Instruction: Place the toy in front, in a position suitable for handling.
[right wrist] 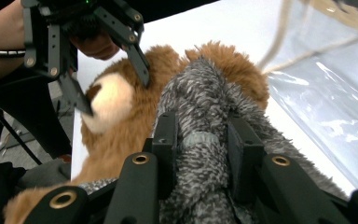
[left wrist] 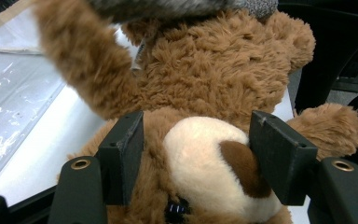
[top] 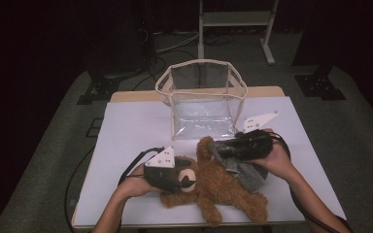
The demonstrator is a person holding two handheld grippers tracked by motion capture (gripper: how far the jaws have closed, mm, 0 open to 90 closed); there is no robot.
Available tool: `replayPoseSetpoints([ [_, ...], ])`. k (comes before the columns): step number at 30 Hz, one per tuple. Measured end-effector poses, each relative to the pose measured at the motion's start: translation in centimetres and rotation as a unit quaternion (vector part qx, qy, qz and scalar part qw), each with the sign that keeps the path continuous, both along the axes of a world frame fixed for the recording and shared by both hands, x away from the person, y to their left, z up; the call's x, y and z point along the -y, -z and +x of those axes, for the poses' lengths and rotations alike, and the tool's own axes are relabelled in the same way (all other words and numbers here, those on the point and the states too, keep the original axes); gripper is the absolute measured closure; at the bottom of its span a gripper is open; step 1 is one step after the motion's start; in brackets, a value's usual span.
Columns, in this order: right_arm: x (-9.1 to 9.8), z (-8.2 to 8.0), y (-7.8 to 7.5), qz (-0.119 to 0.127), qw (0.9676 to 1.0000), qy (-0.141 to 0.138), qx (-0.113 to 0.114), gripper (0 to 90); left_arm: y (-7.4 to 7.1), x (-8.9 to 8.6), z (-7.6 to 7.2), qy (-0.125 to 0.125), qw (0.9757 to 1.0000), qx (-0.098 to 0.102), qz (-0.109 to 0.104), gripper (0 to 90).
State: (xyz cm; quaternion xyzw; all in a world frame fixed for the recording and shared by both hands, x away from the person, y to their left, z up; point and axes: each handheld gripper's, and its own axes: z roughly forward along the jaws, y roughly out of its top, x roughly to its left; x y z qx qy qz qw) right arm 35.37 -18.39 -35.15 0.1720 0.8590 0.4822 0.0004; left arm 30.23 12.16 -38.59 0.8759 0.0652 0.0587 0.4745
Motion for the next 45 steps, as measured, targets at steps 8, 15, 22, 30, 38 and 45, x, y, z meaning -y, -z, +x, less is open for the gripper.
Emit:
replayPoseSetpoints([
  [8,0.3,0.9,1.6,-0.013,0.9996,0.01,-0.024,67.7,0.0,-0.1,0.1,-0.001,1.0,-0.005,-0.003,36.3],
  [15,4.5,0.4,2.8,0.0,0.9979,0.048,-0.044,67.7,0.0,0.0,0.1,-0.003,1.0,-0.004,-0.003,36.3],
  [22,7.1,-0.7,3.4,0.014,0.9961,0.069,-0.053,67.7,0.0,0.1,0.3,-0.007,1.0,-0.003,-0.005,36.3],
  [30,4.0,-1.4,1.4,0.012,0.9992,0.026,-0.027,67.8,-0.2,0.2,0.6,-0.013,0.9999,0.003,0.002,36.3],
  [38,-1.0,-2.2,0.1,0.002,0.9993,-0.036,-0.001,67.6,-0.4,0.4,0.9,-0.04,0.999,0.019,0.001,36.4],
  [45,-0.8,-1.8,0.6,-0.017,0.9996,-0.021,0.001,67.6,-0.6,0.4,0.9,-0.05,0.9985,0.023,-0.002,37.1],
])
